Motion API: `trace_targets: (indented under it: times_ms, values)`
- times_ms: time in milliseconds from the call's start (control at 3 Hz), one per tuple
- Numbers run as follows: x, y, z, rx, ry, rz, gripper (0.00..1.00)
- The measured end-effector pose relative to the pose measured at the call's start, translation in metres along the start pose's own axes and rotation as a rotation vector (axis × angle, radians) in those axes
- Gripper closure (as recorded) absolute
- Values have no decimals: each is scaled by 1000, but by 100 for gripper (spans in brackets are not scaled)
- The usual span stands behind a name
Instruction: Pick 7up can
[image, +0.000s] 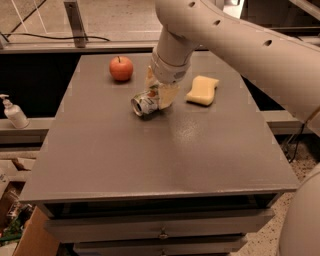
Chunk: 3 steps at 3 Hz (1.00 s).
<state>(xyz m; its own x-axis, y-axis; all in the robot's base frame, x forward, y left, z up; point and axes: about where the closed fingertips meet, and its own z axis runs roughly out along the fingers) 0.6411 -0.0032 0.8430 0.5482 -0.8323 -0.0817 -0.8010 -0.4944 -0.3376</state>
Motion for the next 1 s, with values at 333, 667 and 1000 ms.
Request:
trace_targets:
  times_ms: [333,667,1000]
  values:
    - [0,-2,-3,9,-4,8,83]
    - [-5,-4,-15,32,-42,45,100]
    - [-12,-8,-37,65,-112,112,100]
